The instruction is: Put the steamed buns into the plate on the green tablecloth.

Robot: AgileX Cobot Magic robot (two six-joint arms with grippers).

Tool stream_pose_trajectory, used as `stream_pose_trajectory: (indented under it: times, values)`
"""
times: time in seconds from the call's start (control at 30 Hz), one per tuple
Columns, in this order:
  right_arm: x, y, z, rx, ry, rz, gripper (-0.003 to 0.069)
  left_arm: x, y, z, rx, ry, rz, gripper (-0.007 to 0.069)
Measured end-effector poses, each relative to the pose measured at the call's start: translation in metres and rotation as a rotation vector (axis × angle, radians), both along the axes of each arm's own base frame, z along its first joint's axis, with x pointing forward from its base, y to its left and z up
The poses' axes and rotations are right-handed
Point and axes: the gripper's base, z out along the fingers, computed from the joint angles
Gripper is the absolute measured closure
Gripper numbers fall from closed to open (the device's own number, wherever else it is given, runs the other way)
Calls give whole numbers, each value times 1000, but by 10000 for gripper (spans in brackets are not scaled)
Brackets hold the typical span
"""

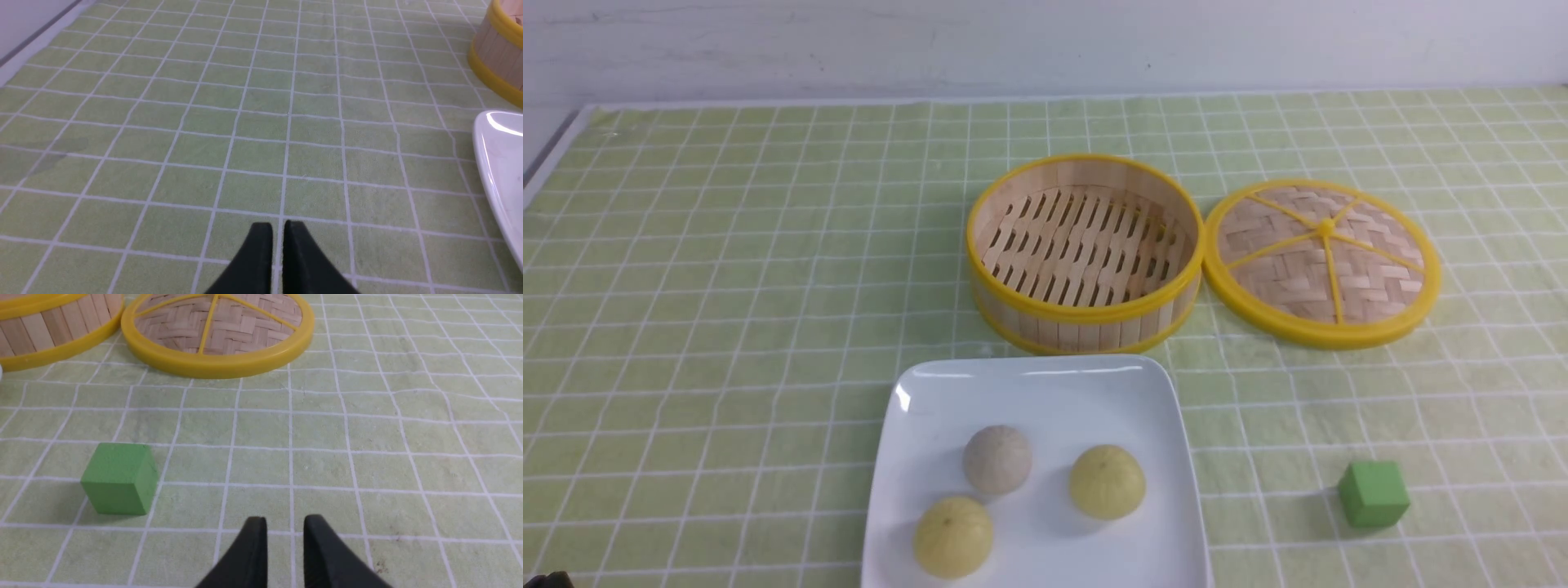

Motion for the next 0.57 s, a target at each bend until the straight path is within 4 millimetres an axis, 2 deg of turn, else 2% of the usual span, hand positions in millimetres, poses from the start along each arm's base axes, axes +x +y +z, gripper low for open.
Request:
stream_pose_trajectory:
  times: [0.57]
  values:
    - [0, 0, 0, 0, 0, 0, 468, 0, 0, 0, 2, 0, 0, 556]
